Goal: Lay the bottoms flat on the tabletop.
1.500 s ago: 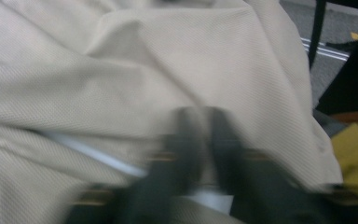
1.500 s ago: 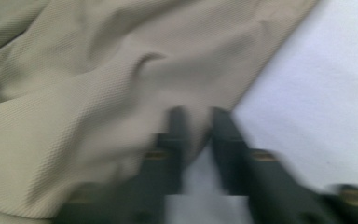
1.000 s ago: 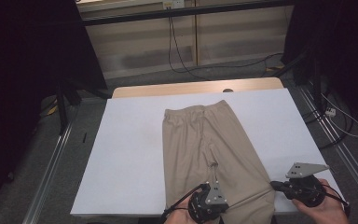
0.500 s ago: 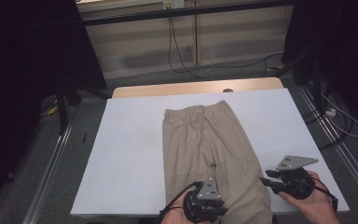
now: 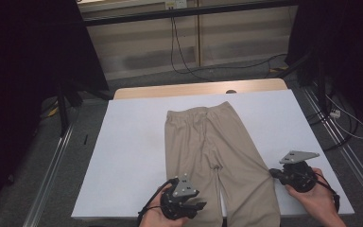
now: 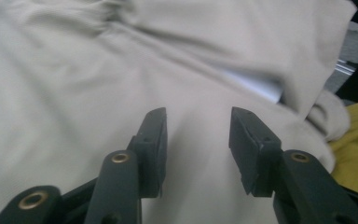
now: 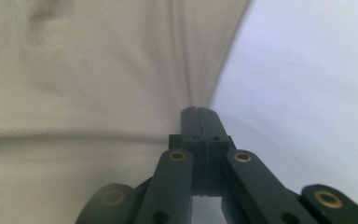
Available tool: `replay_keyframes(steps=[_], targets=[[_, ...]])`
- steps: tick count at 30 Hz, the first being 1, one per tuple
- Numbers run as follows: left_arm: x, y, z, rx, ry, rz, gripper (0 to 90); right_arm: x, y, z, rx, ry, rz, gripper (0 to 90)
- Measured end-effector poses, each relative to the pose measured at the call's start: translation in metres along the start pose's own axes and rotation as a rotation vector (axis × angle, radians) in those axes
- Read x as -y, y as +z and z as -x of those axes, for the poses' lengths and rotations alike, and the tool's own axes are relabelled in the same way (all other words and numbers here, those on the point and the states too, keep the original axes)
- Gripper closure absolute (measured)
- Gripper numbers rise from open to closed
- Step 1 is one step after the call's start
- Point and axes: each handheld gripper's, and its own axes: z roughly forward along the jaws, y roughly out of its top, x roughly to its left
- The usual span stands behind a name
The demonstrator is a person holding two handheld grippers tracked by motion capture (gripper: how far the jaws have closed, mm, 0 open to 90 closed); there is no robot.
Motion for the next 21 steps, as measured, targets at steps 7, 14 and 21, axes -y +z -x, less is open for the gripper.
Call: replay_keyframes(steps=[7, 14, 21], targets=[[0.025, -0.037, -0.03, -0.1, -0.08, 0.005, 62.6, -0.008, -0.009, -0.028, -0.042, -0.04, 0.06, 62.2], [0.049, -0.043, -0.034, -0.118, -0.1, -0.064, 73.0, -0.033, 0.01, -0.083, -0.237, -0.117, 0.087, 69.1], [0.045, -0.033, -0.02, -0.117, -0.061, -0.085, 81.1, -0.042, 0.027, -0.123, -0.345, -0.214, 0.049, 65.2]])
